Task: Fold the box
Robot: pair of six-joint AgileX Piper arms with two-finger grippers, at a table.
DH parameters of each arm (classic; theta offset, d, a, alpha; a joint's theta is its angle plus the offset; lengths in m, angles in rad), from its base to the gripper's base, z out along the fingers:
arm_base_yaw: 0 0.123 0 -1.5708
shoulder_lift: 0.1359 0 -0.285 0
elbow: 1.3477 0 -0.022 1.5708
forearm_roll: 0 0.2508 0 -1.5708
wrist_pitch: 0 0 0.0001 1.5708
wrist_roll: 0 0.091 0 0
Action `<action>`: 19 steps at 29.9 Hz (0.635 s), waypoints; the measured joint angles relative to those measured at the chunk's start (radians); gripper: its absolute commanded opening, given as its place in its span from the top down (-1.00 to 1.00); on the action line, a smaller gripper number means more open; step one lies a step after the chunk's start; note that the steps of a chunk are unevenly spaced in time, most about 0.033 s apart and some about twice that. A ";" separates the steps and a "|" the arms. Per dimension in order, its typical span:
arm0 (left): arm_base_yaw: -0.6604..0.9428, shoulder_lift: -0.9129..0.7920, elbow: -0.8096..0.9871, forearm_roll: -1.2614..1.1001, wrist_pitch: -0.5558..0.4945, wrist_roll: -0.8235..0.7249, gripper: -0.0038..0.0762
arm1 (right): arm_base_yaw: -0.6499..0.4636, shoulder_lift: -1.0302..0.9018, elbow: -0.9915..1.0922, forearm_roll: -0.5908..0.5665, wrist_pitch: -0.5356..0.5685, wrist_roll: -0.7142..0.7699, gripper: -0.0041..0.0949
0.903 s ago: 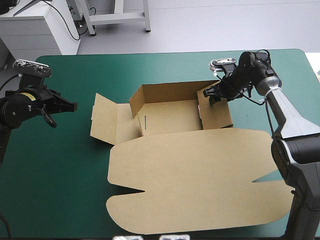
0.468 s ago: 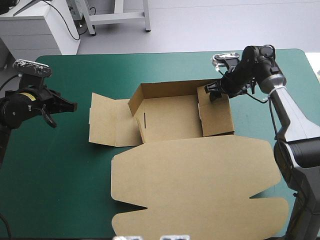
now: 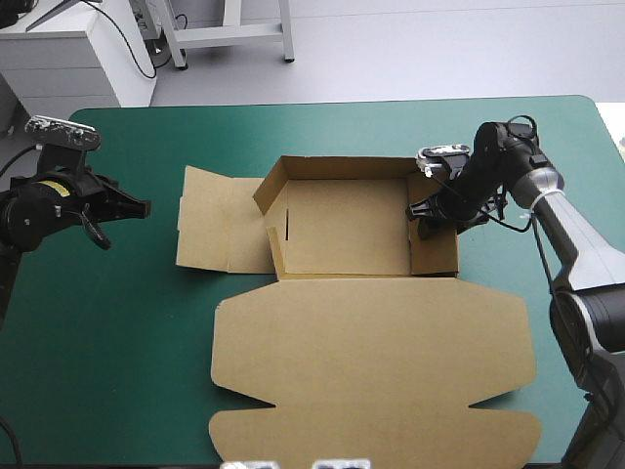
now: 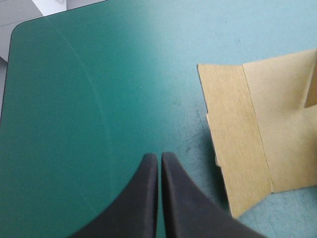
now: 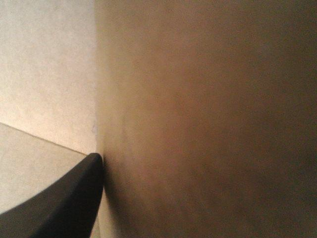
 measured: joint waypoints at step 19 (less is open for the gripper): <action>0.000 0.000 0.000 -0.001 -0.003 0.000 0.89 | 0.000 -0.003 0.016 -0.034 -0.016 -0.030 0.95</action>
